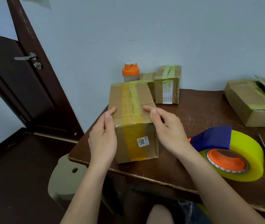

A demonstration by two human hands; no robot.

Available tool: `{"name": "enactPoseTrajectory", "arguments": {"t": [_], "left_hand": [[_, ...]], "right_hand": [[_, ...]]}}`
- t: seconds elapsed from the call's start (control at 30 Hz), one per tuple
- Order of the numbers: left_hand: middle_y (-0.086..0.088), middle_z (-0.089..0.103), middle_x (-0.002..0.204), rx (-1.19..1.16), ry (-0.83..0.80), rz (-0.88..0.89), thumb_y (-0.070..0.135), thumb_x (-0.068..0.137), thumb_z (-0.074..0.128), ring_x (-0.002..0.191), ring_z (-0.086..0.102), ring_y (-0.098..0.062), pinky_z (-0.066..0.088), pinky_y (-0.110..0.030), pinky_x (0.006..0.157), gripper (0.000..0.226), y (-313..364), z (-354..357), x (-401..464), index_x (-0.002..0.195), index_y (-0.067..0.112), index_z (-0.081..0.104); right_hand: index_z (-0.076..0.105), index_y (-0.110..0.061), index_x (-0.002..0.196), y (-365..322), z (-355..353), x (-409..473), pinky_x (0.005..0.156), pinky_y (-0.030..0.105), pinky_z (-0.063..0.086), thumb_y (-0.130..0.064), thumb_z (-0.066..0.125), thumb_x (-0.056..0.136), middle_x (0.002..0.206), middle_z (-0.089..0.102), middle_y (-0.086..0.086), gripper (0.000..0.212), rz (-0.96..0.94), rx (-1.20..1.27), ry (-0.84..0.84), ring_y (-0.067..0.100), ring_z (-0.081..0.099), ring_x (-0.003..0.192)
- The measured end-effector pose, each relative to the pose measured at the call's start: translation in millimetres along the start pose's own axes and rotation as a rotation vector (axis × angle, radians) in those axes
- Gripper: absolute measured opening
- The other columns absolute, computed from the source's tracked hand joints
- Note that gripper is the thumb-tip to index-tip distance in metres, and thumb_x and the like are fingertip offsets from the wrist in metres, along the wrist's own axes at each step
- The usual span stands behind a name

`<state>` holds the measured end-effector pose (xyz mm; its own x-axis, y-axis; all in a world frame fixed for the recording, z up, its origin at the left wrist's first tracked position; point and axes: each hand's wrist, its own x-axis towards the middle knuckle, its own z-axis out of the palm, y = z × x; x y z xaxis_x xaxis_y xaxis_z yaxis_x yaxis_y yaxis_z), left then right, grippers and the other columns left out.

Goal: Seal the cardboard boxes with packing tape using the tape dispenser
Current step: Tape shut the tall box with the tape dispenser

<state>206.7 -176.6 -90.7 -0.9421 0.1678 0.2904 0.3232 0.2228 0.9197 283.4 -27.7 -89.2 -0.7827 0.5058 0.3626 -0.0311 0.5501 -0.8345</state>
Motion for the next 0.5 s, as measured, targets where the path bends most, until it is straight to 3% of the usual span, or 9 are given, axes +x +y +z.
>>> {"name": "enactPoseTrajectory", "arguments": {"t": [0.07,0.17,0.27,0.33,0.4,0.5], "left_hand": [[0.015,0.061,0.124,-0.129,-0.038,-0.02,0.048,0.103,0.029,0.112,0.057,-0.003,0.05,-0.025,0.09,0.041,-1.5,-1.0,-1.1,0.118,0.041,0.066],[0.014,0.064,0.115,-0.253,-0.071,0.004,0.041,0.103,0.028,0.101,0.061,0.003,0.046,-0.006,0.071,0.042,1.5,0.1,-3.3,0.11,0.031,0.069],[0.017,0.049,0.138,-0.255,-0.106,0.051,0.049,0.097,0.03,0.117,0.05,0.009,0.042,-0.003,0.081,0.046,-3.0,-2.0,-4.6,0.112,0.029,0.069],[0.02,0.035,0.15,-0.188,-0.113,0.124,0.052,0.092,0.037,0.129,0.035,0.014,0.039,-0.006,0.091,0.04,-8.1,-5.3,-6.5,0.113,0.036,0.068],[0.018,0.036,0.151,-0.189,-0.12,0.183,0.046,0.09,0.048,0.132,0.033,0.015,0.039,-0.006,0.095,0.032,-11.2,-5.7,-10.6,0.116,0.039,0.065],[0.018,0.04,0.149,-0.195,-0.113,0.203,0.043,0.085,0.06,0.131,0.035,0.015,0.036,-0.012,0.1,0.033,-11.3,-1.5,-17.7,0.118,0.046,0.061]], "right_hand": [[0.062,-0.046,0.118,6.0,-0.2,2.2,0.084,0.048,0.051,-0.05,0.03,0.099,0.102,0.071,-0.012,0.038,-0.022,0.05,-0.014,0.009,0.064,0.094],[0.061,-0.048,0.119,11.2,-0.4,1.7,0.089,0.048,0.051,-0.059,0.026,0.096,0.106,0.069,-0.02,0.043,-0.03,0.073,-0.032,0.005,0.063,0.102],[0.058,-0.048,0.12,10.0,-1.1,-4.3,0.103,0.039,0.044,-0.054,0.027,0.101,0.118,0.061,-0.029,0.037,-0.029,0.132,-0.04,-0.001,0.05,0.122],[0.057,-0.042,0.123,7.7,-0.3,-9.3,0.107,0.024,0.035,-0.048,0.032,0.099,0.137,0.049,-0.021,0.035,-0.056,0.151,0.003,-0.004,0.034,0.135],[0.056,-0.043,0.126,3.6,3.7,-14.4,0.105,0.022,0.034,-0.055,0.041,0.092,0.149,0.038,-0.013,0.039,-0.077,0.122,0.048,-0.005,0.028,0.137],[0.048,-0.049,0.13,-0.5,16.2,-23.4,0.1,0.022,0.03,-0.066,0.051,0.079,0.154,0.03,-0.015,0.053,-0.071,0.072,0.085,-0.01,0.026,0.131]]}}
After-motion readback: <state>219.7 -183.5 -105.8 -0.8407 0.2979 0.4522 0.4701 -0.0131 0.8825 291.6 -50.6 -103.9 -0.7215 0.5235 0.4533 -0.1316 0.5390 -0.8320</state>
